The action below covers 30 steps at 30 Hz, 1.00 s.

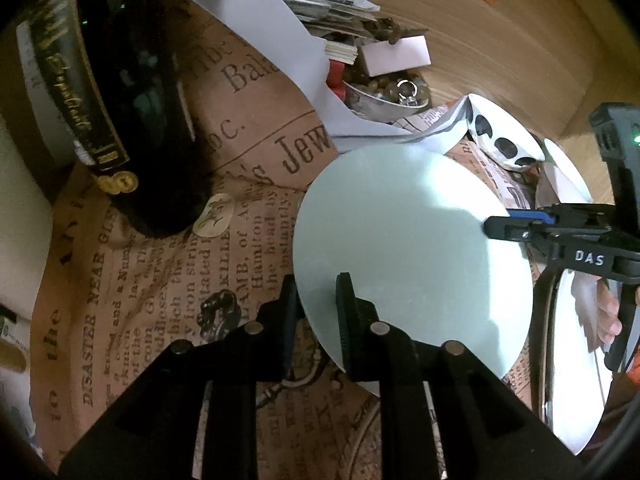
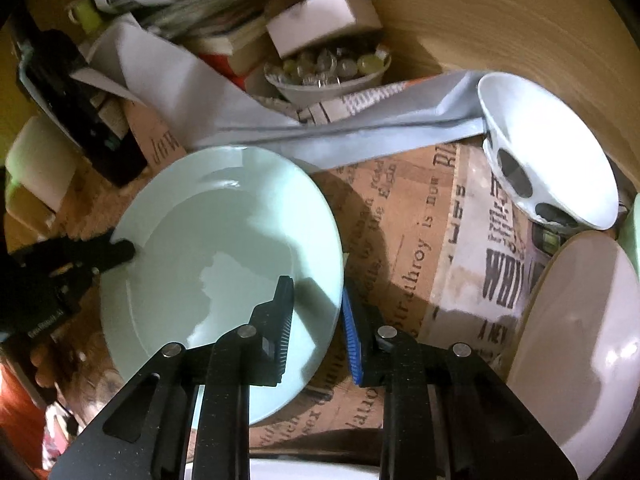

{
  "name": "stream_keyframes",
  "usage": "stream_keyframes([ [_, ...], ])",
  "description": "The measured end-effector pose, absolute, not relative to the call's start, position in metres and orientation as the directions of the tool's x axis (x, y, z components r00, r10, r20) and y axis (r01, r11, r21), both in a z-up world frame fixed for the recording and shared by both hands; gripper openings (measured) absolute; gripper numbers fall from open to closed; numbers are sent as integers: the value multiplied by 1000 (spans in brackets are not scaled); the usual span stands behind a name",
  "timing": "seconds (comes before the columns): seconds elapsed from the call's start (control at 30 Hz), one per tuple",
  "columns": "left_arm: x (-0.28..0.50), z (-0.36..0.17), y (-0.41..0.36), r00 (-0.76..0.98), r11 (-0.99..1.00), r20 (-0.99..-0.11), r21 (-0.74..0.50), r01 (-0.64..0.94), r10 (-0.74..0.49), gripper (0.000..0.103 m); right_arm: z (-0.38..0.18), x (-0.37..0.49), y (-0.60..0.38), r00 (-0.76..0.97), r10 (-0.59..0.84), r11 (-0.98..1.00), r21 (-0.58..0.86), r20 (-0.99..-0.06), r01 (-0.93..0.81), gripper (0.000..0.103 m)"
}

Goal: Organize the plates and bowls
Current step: 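Close both tools on the mint green plate rim, then lift the mint green plate with both tools and carry it over the white plate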

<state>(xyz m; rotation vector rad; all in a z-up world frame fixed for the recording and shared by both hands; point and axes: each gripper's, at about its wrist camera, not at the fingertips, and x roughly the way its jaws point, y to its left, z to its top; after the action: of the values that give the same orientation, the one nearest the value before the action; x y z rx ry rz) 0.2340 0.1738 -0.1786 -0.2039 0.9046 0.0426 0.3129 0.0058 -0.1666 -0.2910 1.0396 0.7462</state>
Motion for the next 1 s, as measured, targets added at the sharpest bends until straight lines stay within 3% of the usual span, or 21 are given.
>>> stream_keyframes([
  [0.63,186,-130,177,740,974,-672,-152,-169,24,17,-131,276,-5,336,505,690,138,-795,-710,22],
  [1.0,161,-114,167,774,974,-634,-173,-149,6,17,-103,245,-28,382,537,686,125,-752,-717,22],
])
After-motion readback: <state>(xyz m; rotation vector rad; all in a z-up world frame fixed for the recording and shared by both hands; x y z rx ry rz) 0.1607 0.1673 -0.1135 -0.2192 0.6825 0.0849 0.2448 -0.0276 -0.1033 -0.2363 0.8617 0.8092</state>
